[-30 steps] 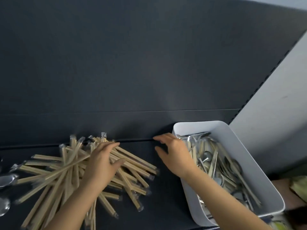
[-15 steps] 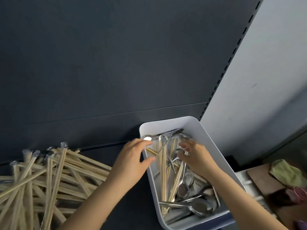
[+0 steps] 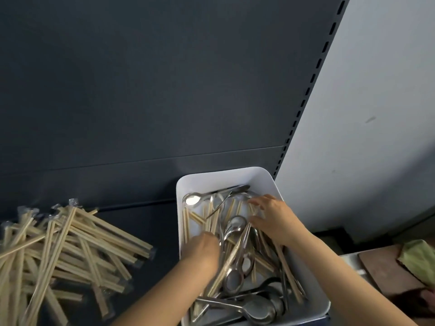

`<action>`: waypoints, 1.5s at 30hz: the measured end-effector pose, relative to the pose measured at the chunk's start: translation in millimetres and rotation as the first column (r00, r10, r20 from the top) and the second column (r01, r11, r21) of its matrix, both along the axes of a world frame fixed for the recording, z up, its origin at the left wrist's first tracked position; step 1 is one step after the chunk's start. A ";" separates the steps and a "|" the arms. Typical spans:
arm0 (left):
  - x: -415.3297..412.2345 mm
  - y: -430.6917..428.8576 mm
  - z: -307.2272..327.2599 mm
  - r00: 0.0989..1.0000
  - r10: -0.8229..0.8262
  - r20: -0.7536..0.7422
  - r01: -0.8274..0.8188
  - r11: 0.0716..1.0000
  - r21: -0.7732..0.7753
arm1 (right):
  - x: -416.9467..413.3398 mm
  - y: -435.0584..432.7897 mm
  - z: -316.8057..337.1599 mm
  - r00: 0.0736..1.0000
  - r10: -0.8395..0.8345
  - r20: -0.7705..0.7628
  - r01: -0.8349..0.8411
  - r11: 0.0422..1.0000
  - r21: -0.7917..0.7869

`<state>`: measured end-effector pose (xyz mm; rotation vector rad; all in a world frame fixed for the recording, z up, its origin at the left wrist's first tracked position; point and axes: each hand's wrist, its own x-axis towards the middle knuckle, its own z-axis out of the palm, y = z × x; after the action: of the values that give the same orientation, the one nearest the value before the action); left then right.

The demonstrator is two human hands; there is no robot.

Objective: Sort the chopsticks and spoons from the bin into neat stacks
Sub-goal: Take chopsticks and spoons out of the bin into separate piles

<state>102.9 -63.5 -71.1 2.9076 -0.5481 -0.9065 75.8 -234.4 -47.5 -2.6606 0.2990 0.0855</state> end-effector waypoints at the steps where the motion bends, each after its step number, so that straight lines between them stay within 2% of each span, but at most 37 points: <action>1: -1.4 0.1 -1.8 1.000 -0.005 -0.001 0.005 1.000 0.008 | -0.5 -2.3 -1.0 1.000 0.016 0.002 -0.016 1.000 -0.002; 5: -2.9 0.3 4.0 0.997 -0.048 0.056 0.048 0.999 0.009 | -3.7 -7.1 -7.9 0.994 0.107 -0.027 -0.107 0.994 -0.008; 8: 2.2 0.7 15.9 0.994 0.000 0.106 0.010 0.995 -0.097 | -6.8 -4.8 -13.9 0.974 0.213 -0.071 -0.216 0.976 -0.038; 13: 16.9 11.9 40.3 0.993 0.076 0.089 -0.056 0.977 -0.207 | -7.8 7.9 -20.4 0.919 0.369 -0.138 -0.377 0.926 -0.033; 16: 23.8 21.6 46.6 0.984 0.172 0.055 -0.140 0.922 -0.362 | -5.4 17.2 -23.7 0.876 0.453 -0.163 -0.467 0.882 -0.057; 20: 27.3 36.2 51.8 0.959 0.283 0.027 -0.221 0.804 -0.552 | -2.4 27.4 -34.2 0.830 0.520 -0.201 -0.545 0.833 -0.095; 28: 26.3 55.6 57.1 0.919 0.391 0.044 -0.227 0.617 -0.753 | 3.4 36.6 -51.6 0.872 0.414 -0.262 -0.469 0.860 -0.202; 34: 25.2 65.4 62.8 0.897 0.440 -0.039 -0.253 0.440 -0.862 | 8.6 42.1 -50.1 0.902 0.332 -0.276 -0.378 0.916 -0.137; 36: 25.5 68.0 63.7 0.896 0.441 -0.048 -0.255 0.423 -0.870 | 10.6 43.2 -49.0 0.919 0.284 -0.275 -0.324 0.939 -0.116; 40: 25.5 72.6 62.3 0.900 0.431 -0.060 -0.255 0.412 -0.874 | 15.2 49.3 -48.6 0.948 0.199 -0.247 -0.247 0.952 -0.180; 45: 25.0 75.1 58.9 0.904 0.418 -0.086 -0.264 0.387 -0.884 | 19.4 58.6 -45.7 0.928 0.196 -0.315 -0.289 0.916 -0.279</action>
<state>127.9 11.6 -12.2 1.9543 -0.2511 -0.1806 95.2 -175.9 -93.2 -3.0001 0.0664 0.5443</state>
